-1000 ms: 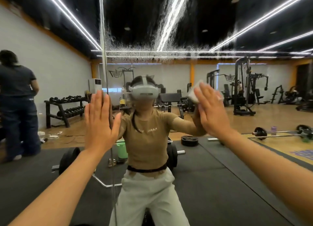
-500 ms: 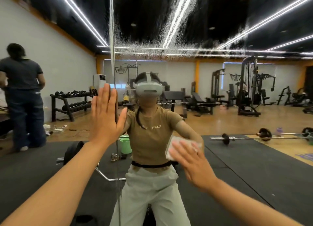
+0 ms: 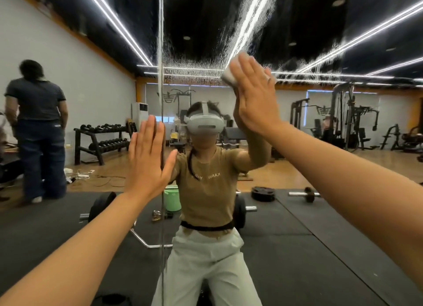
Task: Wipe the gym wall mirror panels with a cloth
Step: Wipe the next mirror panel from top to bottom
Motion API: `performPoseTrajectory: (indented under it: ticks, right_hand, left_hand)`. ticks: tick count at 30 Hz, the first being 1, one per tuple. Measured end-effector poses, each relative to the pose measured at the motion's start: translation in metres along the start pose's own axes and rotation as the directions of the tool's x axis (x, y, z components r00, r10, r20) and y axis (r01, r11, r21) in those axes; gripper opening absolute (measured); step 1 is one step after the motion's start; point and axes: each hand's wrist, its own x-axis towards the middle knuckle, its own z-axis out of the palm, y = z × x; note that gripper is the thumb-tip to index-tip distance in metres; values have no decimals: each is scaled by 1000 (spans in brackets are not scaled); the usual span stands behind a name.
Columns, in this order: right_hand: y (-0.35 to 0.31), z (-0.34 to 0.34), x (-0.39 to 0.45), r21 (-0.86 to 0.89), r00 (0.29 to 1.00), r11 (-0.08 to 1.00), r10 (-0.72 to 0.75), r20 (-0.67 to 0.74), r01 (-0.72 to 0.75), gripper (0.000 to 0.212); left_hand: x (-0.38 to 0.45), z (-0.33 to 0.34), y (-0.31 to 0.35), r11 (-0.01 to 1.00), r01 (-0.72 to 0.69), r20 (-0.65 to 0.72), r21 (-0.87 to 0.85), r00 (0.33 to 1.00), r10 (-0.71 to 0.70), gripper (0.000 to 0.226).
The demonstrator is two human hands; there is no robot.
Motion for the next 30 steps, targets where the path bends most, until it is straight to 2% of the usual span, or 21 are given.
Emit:
performPoseTrajectory:
  ticks: [3, 5, 7, 8, 10, 12, 14, 15, 16, 17, 18, 21, 23, 25, 27, 28, 30]
  right_hand:
    - [-18, 12, -30, -4, 998, 999, -36, -53, 36, 63]
    - [-28, 25, -84, -3, 983, 983, -183, 3, 183, 66]
    - [-40, 37, -149, 3, 923, 931, -362, 133, 365, 69]
    - [-44, 42, -180, 5, 852, 874, -475, 222, 486, 71]
    - [-45, 47, -217, 22, 621, 686, -671, 405, 727, 71]
    - [-35, 49, -213, 43, 421, 499, -771, 478, 865, 66]
    - [-27, 46, -186, 87, 287, 371, -828, 481, 925, 62]
    - [-26, 44, -168, 107, 251, 336, -849, 465, 936, 63]
    - [-27, 41, -148, 116, 249, 332, -858, 448, 936, 67]
    - [-29, 37, -126, 114, 287, 367, -856, 429, 923, 72]
    - [-32, 35, -101, 104, 362, 434, -842, 400, 895, 73]
    - [-37, 27, -22, -7, 703, 725, -665, 251, 688, 63]
    - [-43, 28, 16, -78, 875, 873, -473, 107, 481, 62]
    - [-58, 38, 26, -56, 951, 950, -308, -24, 306, 63]
    - [-77, 52, 10, -15, 973, 979, -205, -104, 204, 67]
    - [-86, 58, -6, -4, 974, 979, -201, -108, 202, 70]
    - [-98, 67, -48, -14, 954, 955, -297, -49, 297, 70]
  left_hand:
    - [0, -6, -1, 1000, -1, 44, -21, 999, 2, 73]
    - [0, -13, -5, 1000, -15, 91, -22, 996, 17, 71]
    - [1, -19, -13, 998, -66, 124, 0, 990, 66, 70]
    - [1, -22, -16, 996, -93, 139, 11, 986, 90, 70]
    - [0, -23, -21, 992, -122, 153, 41, 982, 114, 70]
    - [-1, -23, -23, 990, -130, 152, 46, 981, 121, 69]
    - [-1, -23, -24, 990, -140, 133, 34, 982, 134, 69]
    - [-1, -22, -24, 988, -151, 120, 24, 982, 147, 68]
    - [-1, -21, -25, 986, -163, 104, 14, 982, 161, 68]
    - [-1, -20, -27, 984, -177, 82, 9, 981, 175, 67]
    - [-1, -20, -29, 982, -191, 54, 11, 980, 190, 65]
    - [-1, -15, -35, 971, -239, -25, 12, 971, 239, 59]
    - [-3, -11, -37, 966, -259, -77, 6, 963, 259, 56]
    - [-4, -9, -38, 964, -265, -107, -1, 959, 264, 55]
    - [-6, -7, -40, 961, -276, -124, -10, 954, 273, 54]
    - [-7, -6, -41, 959, -284, -130, -11, 951, 280, 54]
    - [-8, -5, -44, 952, -306, -152, -18, 942, 300, 53]
